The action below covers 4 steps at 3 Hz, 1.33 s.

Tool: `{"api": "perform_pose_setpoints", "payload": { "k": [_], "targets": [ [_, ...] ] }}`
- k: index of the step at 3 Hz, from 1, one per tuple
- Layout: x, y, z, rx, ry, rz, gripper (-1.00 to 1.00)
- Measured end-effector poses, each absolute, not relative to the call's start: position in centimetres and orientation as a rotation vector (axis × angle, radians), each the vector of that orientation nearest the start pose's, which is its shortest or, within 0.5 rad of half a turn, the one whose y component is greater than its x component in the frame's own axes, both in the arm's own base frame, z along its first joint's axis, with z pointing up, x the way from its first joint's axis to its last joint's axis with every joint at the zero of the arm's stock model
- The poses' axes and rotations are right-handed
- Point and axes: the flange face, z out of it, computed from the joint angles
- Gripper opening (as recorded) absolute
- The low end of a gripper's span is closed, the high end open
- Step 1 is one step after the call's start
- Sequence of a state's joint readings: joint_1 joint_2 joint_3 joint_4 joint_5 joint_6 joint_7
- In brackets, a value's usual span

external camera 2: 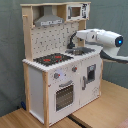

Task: Play with the kitchen

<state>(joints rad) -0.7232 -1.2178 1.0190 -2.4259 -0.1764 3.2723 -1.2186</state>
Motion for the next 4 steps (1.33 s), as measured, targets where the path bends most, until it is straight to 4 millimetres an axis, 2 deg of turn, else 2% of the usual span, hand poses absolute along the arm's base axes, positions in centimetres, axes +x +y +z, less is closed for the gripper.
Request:
{"api": "perform_pose_setpoints", "payload": {
  "k": [2,3,4],
  "targets": [
    [35.2,32.8,64.8,0.554,1.355,0.670,1.00],
    [37.2,30.8,65.6,0.546,1.361,0.669,1.00],
    [38.9,28.3,67.3,0.544,1.348,0.666,1.00]
  ]
}}
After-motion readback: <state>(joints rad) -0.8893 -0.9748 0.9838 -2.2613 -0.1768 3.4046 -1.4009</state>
